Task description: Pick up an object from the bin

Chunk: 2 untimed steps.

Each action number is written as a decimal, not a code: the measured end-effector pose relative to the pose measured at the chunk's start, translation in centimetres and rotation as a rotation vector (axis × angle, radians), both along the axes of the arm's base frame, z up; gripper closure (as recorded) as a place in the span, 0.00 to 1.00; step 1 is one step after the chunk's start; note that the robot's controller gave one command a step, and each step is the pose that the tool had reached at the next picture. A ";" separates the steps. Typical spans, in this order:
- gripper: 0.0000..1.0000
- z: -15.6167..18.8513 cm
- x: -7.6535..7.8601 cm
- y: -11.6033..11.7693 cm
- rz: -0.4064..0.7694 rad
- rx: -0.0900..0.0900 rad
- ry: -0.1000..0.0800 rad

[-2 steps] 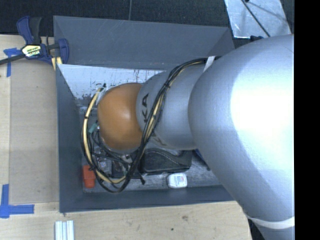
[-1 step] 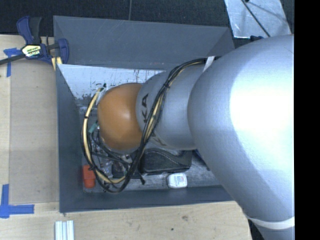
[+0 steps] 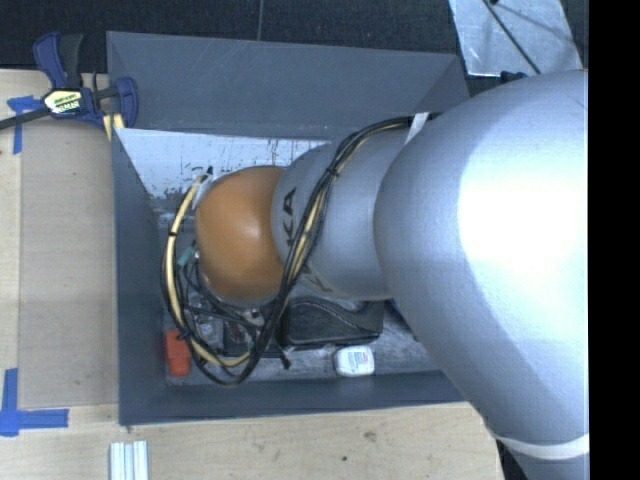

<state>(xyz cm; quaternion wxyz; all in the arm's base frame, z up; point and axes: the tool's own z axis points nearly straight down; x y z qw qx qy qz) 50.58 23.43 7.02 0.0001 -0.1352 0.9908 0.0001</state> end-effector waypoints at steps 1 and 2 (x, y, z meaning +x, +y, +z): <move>0.00 0.0 0.0 0.0 0.000 0.000 0.000; 1.00 0.0 0.0 0.0 0.000 0.000 0.000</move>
Offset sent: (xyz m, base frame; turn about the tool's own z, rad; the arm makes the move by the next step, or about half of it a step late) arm 0.0000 0.0000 0.0000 0.0000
